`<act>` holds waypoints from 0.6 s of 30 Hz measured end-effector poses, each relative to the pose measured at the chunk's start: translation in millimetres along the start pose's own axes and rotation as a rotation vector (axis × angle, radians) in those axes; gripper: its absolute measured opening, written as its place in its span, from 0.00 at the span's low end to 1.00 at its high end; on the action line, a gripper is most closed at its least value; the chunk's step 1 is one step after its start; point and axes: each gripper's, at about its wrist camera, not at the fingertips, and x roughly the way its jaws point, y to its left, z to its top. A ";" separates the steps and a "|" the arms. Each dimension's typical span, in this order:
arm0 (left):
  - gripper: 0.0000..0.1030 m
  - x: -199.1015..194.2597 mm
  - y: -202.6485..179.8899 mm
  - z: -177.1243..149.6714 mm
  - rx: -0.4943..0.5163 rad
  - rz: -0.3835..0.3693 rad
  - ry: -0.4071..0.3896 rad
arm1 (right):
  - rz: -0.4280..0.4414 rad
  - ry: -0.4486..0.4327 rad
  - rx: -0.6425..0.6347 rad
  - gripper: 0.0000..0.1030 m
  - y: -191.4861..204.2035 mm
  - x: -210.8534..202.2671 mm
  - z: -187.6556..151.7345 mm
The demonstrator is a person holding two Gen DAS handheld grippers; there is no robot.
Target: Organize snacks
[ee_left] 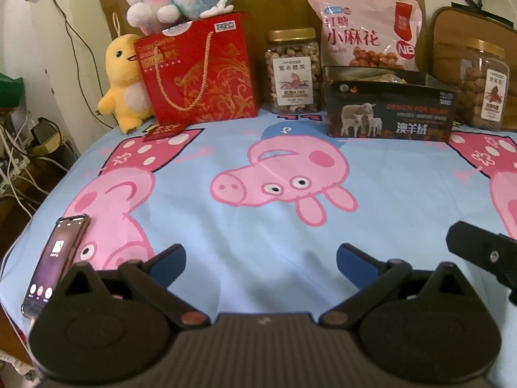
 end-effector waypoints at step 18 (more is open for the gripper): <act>1.00 -10.1 -28.1 20.4 0.056 -0.116 0.007 | -0.026 -0.053 0.023 0.80 -12.9 -11.4 11.7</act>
